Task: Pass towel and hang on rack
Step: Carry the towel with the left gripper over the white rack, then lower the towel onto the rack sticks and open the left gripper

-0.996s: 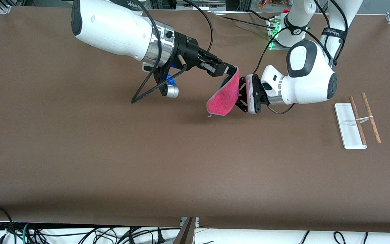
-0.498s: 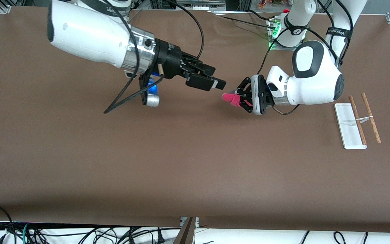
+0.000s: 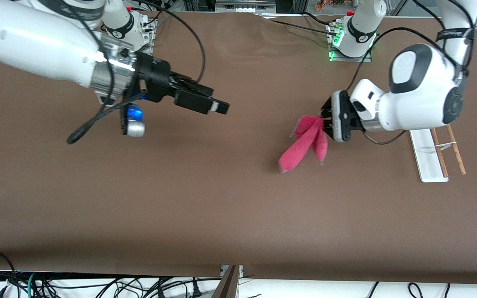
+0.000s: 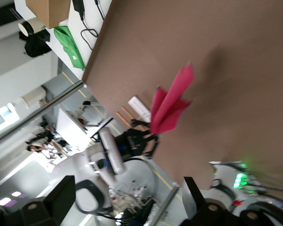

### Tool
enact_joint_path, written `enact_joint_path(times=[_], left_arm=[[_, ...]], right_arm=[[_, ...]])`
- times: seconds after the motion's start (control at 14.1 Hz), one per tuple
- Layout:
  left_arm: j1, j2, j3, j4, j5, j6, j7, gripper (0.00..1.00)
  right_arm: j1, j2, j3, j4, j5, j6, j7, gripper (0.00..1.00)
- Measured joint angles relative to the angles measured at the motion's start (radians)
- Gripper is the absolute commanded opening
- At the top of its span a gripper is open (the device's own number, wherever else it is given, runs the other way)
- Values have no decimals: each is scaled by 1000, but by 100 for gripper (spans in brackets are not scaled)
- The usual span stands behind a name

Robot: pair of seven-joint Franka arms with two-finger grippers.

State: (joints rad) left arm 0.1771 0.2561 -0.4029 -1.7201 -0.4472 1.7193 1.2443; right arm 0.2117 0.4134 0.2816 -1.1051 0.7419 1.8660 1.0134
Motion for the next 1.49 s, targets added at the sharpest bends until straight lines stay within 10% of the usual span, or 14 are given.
enact_joint_path(times=[0.36,0.78,1.49], left_arm=[[155,66,8,116,371,-240,0,0],[320,105,10,140,715,-317,55,0],[536,209,47,162,901,-219,155,0]], right_arm=[[-47,-73,-144,-70,-129,-266,-354,100],[-50,-140,-243,-161,-589,-383,-824,100],[-50,-287,-364,-337,-721,-410,-999,100]])
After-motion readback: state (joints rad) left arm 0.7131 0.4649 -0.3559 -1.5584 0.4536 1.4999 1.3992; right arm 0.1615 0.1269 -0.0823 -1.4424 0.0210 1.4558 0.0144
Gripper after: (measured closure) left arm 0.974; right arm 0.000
